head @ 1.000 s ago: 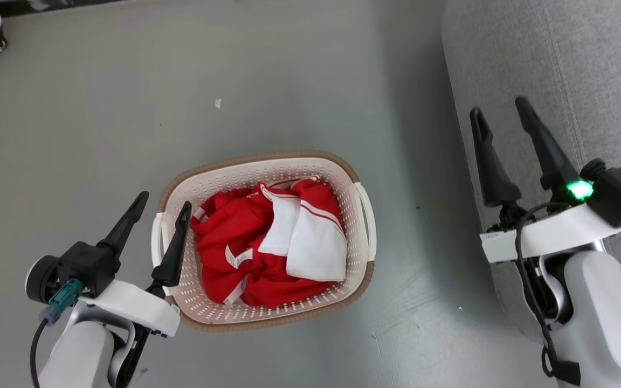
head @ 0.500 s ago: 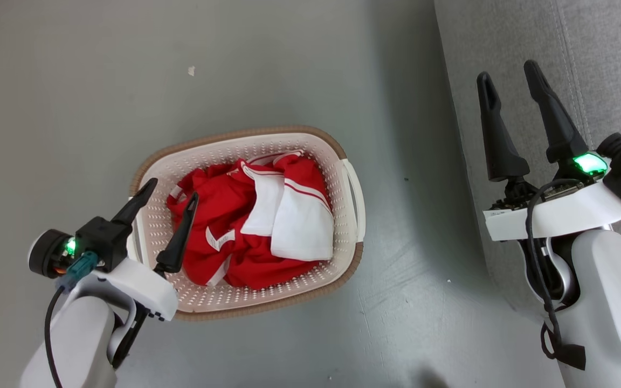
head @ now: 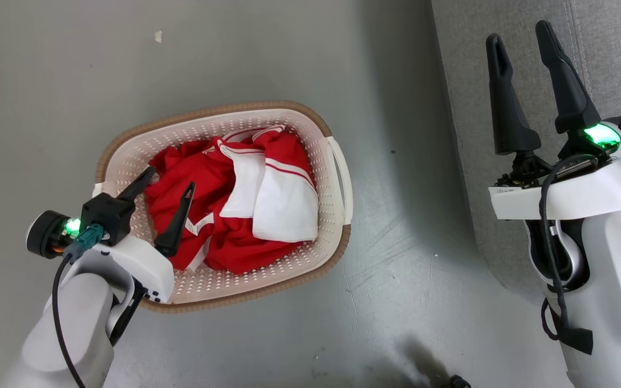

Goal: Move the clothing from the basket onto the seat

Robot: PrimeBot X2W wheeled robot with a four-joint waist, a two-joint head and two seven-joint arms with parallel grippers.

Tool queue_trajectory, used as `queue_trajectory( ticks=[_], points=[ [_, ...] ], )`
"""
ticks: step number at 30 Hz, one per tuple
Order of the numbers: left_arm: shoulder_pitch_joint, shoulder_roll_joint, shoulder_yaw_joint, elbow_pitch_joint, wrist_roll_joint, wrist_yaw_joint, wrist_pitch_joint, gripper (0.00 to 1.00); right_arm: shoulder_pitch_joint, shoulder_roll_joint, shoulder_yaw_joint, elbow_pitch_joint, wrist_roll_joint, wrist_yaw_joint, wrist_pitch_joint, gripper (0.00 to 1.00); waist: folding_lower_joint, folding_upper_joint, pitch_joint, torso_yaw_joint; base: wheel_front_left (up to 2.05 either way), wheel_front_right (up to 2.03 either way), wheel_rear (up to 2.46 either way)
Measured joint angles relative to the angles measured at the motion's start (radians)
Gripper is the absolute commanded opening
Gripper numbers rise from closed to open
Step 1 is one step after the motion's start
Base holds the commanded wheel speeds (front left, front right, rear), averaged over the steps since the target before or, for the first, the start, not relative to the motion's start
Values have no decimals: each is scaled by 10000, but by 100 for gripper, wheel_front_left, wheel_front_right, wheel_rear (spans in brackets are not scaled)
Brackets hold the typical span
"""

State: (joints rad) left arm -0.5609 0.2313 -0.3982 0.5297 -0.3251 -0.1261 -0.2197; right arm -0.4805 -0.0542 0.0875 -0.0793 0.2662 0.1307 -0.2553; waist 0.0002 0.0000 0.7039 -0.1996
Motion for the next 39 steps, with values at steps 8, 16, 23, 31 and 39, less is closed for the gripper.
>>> queue_trajectory(
  ticks=[8,16,23,31,39],
  points=[
    [-602,6,-337,744,-17,0,305,100,-249,2,69,-190,192,0,0,100,0,0,463,-226,0,0,0],
    [-1174,8,-596,1444,-86,0,439,100,-400,2,111,-357,336,0,0,100,0,0,890,-452,0,0,0],
    [-1528,90,-794,1956,-23,0,593,100,-412,4,146,-435,539,0,0,100,-1,0,1183,-616,0,0,0],
    [-2173,232,-1007,2376,364,0,612,100,-698,8,199,-506,688,0,0,100,-1,0,1514,-798,0,0,0],
    [-2659,418,-1436,3016,1024,0,802,100,-805,12,211,-516,867,0,0,100,-1,0,1752,-956,0,0,0]
  ],
)
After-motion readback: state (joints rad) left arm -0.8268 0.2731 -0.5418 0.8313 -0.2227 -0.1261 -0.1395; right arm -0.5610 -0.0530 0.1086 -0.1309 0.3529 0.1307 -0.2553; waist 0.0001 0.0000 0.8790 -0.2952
